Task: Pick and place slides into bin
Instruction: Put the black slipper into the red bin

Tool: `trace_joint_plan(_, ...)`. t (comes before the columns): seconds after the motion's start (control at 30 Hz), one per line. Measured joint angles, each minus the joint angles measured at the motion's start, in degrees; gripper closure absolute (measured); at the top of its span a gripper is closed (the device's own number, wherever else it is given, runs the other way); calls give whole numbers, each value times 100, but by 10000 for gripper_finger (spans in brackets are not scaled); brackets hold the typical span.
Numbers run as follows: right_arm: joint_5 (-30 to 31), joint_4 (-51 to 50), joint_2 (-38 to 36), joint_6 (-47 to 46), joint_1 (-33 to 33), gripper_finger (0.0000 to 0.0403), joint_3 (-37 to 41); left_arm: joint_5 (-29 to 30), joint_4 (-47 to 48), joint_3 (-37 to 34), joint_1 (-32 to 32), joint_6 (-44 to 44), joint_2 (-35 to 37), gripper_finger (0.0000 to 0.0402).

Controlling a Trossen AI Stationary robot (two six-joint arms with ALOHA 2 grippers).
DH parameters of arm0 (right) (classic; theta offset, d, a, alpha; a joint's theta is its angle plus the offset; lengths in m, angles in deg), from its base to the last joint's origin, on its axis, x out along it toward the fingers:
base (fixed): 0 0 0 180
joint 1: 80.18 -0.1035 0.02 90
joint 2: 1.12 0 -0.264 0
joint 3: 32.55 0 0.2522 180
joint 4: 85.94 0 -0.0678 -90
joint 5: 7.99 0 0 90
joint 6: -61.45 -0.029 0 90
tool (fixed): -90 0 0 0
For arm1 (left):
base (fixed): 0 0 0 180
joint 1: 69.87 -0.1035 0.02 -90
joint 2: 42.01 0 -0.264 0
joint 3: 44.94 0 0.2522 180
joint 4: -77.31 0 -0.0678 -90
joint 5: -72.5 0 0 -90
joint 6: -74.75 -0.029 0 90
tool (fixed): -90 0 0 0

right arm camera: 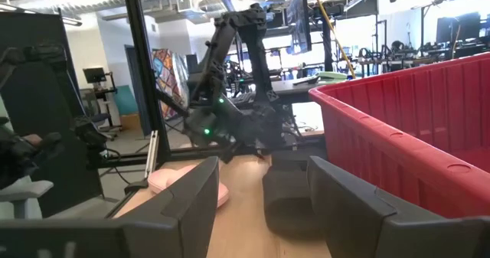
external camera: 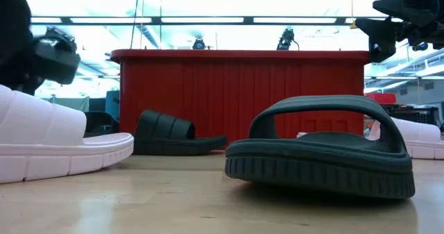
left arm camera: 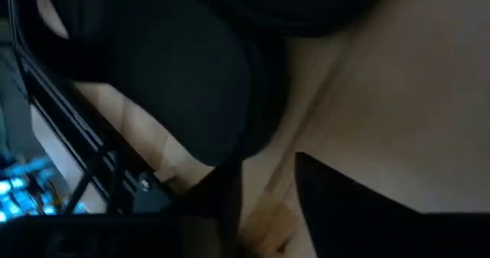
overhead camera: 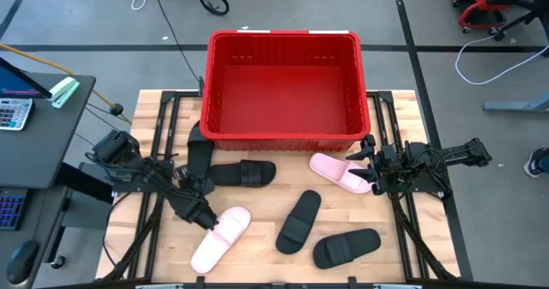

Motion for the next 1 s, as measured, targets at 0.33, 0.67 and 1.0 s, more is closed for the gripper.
trace_joint_plan(0.33,1,-4,0,0,2,197,1,264,-811,-322,-344,-875,11,164)
trace_joint_plan(0.67,0,-31,0,0,2,197,1,328,-932,-233,-400,-816,7,182)
trace_joint_plan(1.0,0,-64,0,0,2,197,1,672,-6,348,-412,-880,7,190)
